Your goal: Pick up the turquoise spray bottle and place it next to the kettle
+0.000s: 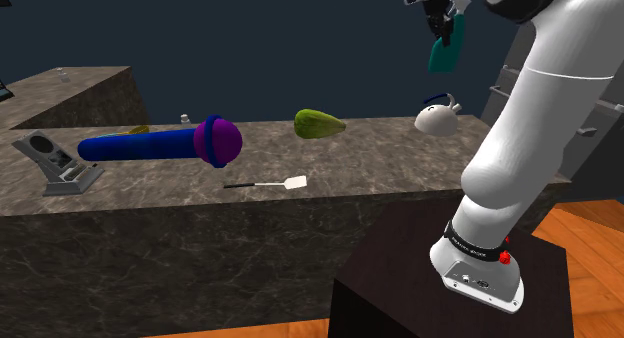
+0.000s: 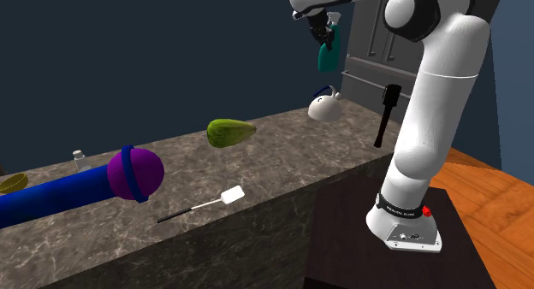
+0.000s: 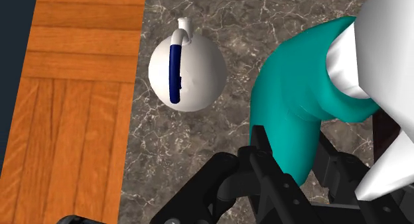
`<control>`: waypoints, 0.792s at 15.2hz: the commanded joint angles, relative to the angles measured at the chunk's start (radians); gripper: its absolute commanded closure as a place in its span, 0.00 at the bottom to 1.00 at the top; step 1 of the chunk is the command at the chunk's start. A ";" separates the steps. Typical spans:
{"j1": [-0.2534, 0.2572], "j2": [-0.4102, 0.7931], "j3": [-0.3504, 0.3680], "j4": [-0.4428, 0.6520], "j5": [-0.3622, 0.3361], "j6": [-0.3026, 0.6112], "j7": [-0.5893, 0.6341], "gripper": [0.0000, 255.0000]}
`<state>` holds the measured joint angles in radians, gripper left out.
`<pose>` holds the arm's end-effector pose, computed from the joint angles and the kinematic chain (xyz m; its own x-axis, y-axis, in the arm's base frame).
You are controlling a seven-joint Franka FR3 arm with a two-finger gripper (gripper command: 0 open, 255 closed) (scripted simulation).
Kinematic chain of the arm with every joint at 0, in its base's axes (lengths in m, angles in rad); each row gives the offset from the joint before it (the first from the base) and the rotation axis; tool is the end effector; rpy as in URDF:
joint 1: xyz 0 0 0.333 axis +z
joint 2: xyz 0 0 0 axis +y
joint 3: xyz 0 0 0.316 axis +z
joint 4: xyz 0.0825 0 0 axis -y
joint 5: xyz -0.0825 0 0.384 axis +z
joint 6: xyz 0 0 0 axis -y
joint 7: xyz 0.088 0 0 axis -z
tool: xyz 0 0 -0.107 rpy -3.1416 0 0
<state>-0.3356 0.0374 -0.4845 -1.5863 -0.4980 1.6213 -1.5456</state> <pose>0.3563 -0.4462 0.6162 0.6377 0.5925 -0.4923 0.6839 -0.7296 0.0078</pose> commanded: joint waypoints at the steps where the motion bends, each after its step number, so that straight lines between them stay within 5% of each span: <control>1: -0.029 0.045 -0.025 0.043 0.023 0.025 -0.051 1.00; 4: -0.075 0.110 -0.053 0.109 0.061 0.050 -0.118 1.00; 12: -0.071 0.091 -0.051 -0.016 0.044 0.145 -0.066 1.00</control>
<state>-0.4065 0.1316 -0.5350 -1.5817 -0.4512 1.7496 -1.6189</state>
